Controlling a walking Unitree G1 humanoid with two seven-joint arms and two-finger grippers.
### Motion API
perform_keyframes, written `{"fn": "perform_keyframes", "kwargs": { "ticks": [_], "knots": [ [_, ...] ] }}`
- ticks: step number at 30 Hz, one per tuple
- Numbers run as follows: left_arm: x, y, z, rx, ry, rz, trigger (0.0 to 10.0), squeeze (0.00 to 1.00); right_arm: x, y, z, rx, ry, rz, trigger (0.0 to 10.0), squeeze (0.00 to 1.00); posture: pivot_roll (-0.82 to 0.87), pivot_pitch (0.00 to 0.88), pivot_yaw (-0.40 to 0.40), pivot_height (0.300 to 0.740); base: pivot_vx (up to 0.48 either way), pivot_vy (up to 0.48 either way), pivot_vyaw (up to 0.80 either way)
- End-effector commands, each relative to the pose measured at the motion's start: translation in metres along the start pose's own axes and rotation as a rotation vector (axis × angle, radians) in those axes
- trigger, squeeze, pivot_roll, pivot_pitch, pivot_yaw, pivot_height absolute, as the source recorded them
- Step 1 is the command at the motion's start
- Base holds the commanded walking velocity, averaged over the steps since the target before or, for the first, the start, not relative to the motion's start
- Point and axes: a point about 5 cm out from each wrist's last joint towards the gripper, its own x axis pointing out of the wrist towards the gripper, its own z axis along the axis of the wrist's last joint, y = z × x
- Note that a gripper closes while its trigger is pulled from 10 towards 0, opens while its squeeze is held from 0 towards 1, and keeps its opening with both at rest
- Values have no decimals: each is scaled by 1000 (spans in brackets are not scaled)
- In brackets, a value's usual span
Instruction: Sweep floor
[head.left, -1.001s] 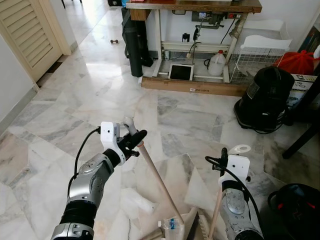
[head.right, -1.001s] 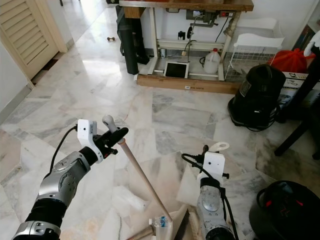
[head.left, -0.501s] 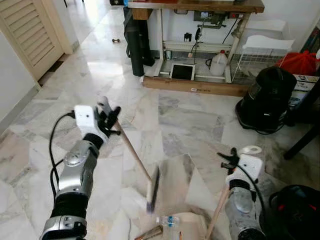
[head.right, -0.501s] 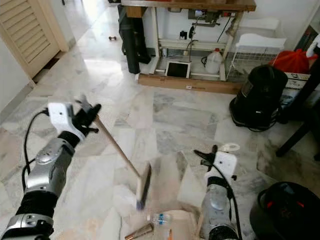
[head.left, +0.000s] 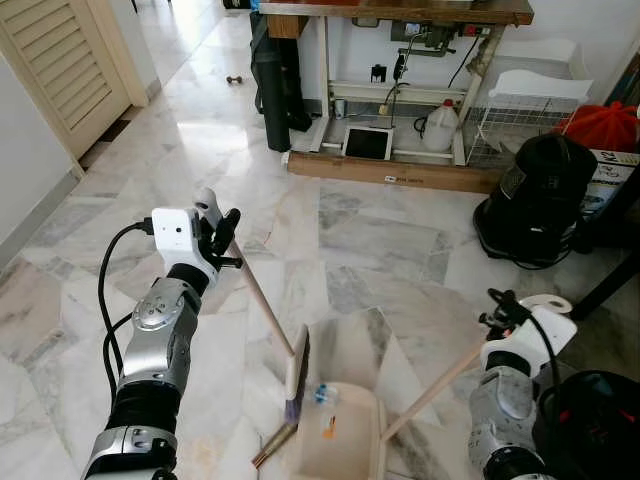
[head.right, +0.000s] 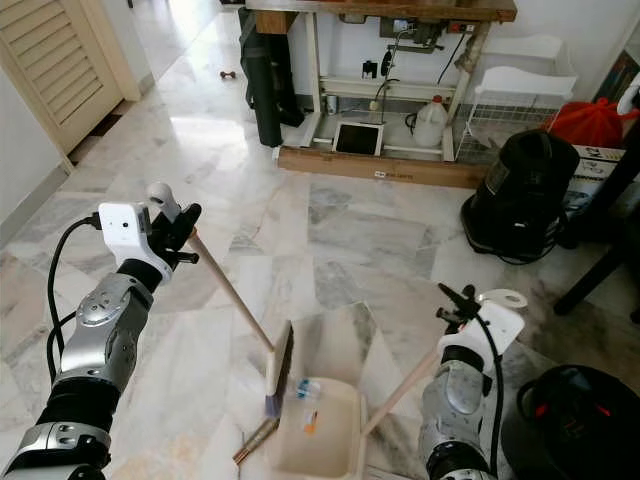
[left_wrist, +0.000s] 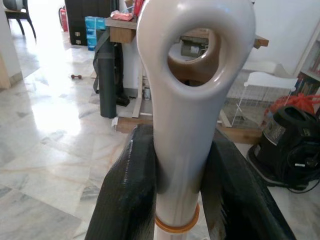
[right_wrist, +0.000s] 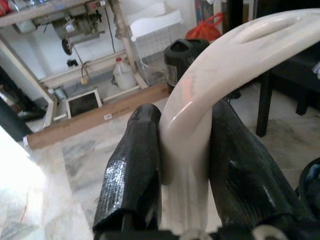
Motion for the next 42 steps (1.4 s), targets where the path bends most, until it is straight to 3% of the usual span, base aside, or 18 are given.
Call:
{"fn": "perform_keyframes", "kwargs": {
  "ticks": [1,10,15,19,20,29,34,36,42],
  "knots": [
    [3,1,6,5,-40,4,10000,0,9,-1,17,62,-72,-26,10000,0,133,48,22,740,0,0,0],
    [5,6,11,1,-59,14,10000,0,14,1,28,92,-121,-24,10000,0,131,46,28,740,0,0,0],
    [8,1,10,-6,-47,-26,10000,0,14,6,31,111,-135,-10,10000,0,128,45,33,740,0,0,0],
    [9,-5,11,-71,-54,-48,10000,0,14,8,33,122,-139,-4,10000,0,128,46,33,740,0,0,0],
    [12,-9,13,-133,-65,-58,10000,0,14,9,33,125,-139,0,10000,0,127,46,34,740,0,0,0],
    [15,-11,16,-232,-71,-71,10000,0,13,11,32,132,-132,8,10000,0,126,45,37,740,0,0,0],
    [17,-2,28,-188,-125,-18,10000,0,13,12,32,134,-129,11,10000,0,127,43,34,740,0,0,0],
    [19,0,45,-90,-198,16,10000,0,14,12,33,128,-128,15,10000,0,128,41,30,740,0,0,0],
    [19,-10,47,32,-218,-2,10000,0,16,16,39,125,-155,31,10000,0,118,35,24,740,0,0,0]
  ]
}}
